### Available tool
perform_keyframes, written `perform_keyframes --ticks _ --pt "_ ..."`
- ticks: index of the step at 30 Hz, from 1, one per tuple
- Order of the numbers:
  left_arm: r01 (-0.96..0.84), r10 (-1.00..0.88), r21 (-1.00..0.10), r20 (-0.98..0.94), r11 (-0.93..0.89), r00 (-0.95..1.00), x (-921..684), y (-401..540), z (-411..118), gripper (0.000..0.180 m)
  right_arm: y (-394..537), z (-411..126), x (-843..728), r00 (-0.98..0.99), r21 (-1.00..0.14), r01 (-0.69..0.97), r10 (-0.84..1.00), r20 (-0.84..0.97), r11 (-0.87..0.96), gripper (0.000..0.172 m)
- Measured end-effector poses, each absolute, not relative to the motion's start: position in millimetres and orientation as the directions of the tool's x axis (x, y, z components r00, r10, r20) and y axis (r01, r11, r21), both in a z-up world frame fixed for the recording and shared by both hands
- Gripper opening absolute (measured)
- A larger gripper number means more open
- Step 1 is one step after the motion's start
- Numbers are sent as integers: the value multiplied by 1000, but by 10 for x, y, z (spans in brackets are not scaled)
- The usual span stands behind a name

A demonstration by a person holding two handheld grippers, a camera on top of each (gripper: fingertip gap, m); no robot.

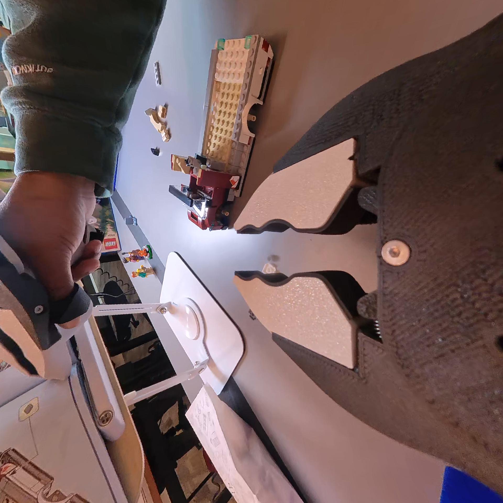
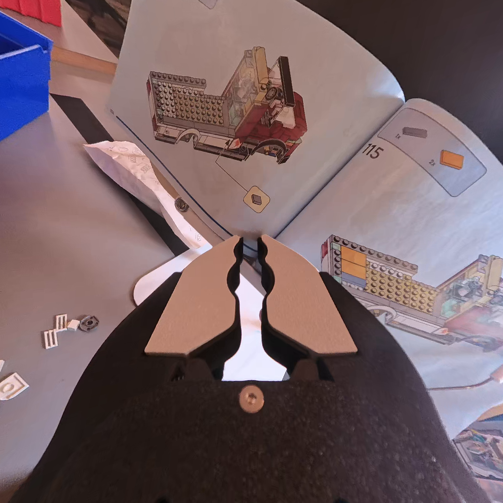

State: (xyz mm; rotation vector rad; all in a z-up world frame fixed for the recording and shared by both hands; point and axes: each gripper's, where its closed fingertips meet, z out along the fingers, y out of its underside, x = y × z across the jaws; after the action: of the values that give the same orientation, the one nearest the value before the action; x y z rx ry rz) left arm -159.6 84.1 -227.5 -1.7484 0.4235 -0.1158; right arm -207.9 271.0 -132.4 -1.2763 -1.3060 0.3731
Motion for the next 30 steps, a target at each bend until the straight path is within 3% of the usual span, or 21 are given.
perform_keyframes --ticks 17,26,30 --pt "-225 -309 -966 -177 -125 934 -1632 869 -2199 24 2199 -1138 -1059 291 -934 257 902 318 247 11" --pt "-231 -211 -972 -215 -52 954 -1786 833 -2032 22 1727 -1273 -155 320 -982 79 929 187 170 12" --pt "-236 -217 -969 -217 -70 952 -1800 843 -2117 22 1489 -1586 -51 158 -988 96 978 137 123 11"
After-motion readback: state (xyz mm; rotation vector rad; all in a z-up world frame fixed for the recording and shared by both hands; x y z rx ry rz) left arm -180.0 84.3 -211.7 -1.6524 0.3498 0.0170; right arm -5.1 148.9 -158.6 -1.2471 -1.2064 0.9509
